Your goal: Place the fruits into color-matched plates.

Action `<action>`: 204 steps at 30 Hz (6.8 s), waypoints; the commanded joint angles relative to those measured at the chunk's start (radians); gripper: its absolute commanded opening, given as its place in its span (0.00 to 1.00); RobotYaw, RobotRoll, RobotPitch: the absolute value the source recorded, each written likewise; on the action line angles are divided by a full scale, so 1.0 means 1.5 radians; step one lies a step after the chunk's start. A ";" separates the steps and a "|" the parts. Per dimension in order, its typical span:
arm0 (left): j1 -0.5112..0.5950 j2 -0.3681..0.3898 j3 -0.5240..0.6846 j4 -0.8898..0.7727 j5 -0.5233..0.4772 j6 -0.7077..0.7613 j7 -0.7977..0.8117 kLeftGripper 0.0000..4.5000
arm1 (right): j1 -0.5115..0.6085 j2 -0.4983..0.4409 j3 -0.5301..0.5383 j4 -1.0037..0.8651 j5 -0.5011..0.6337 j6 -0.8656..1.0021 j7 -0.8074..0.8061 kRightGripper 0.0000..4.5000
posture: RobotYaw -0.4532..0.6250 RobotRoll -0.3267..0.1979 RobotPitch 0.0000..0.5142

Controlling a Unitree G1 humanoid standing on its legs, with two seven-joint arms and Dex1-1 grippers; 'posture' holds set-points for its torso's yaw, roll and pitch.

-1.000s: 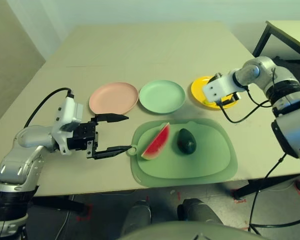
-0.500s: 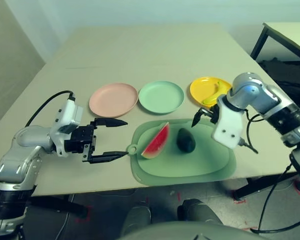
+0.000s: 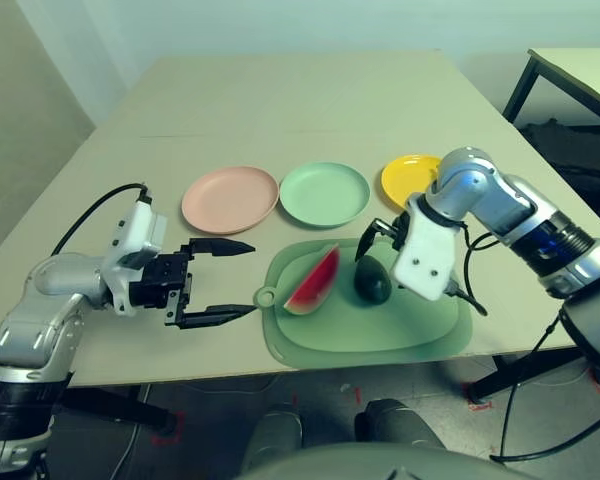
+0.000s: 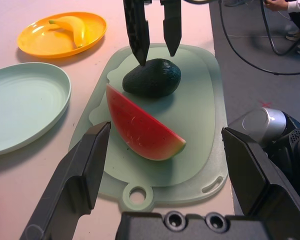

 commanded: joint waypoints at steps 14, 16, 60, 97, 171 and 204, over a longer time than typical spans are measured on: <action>0.020 0.008 0.013 -0.001 0.010 -0.014 0.007 1.00 | 0.039 0.053 0.002 0.061 -0.059 -0.010 -0.015 0.90 | 0.45 0.62 0.07; 0.020 0.008 0.013 -0.001 0.010 -0.014 0.007 1.00 | 0.045 0.050 0.002 0.053 -0.055 0.000 -0.007 0.78 | 0.45 0.62 0.06; 0.035 0.000 0.019 -0.019 0.053 0.048 0.149 1.00 | -0.207 0.272 -0.044 0.658 -0.334 0.032 -0.561 0.65 | 0.51 0.62 0.06; 0.023 0.004 0.007 0.007 0.052 0.030 0.119 1.00 | -0.337 0.169 -0.203 0.611 -0.209 -0.012 -0.346 1.00 | 0.47 0.62 0.07; -0.631 -0.185 -0.531 0.576 0.327 -0.885 -0.156 1.00 | 0.648 -0.017 -0.606 -0.254 0.474 0.546 -0.222 1.00 | 0.36 0.62 0.02; -0.587 -0.239 -0.558 0.621 0.498 -0.618 -0.133 0.49 | 0.700 -0.019 -0.596 -0.319 0.479 0.556 -0.230 1.00 | 0.36 0.62 0.02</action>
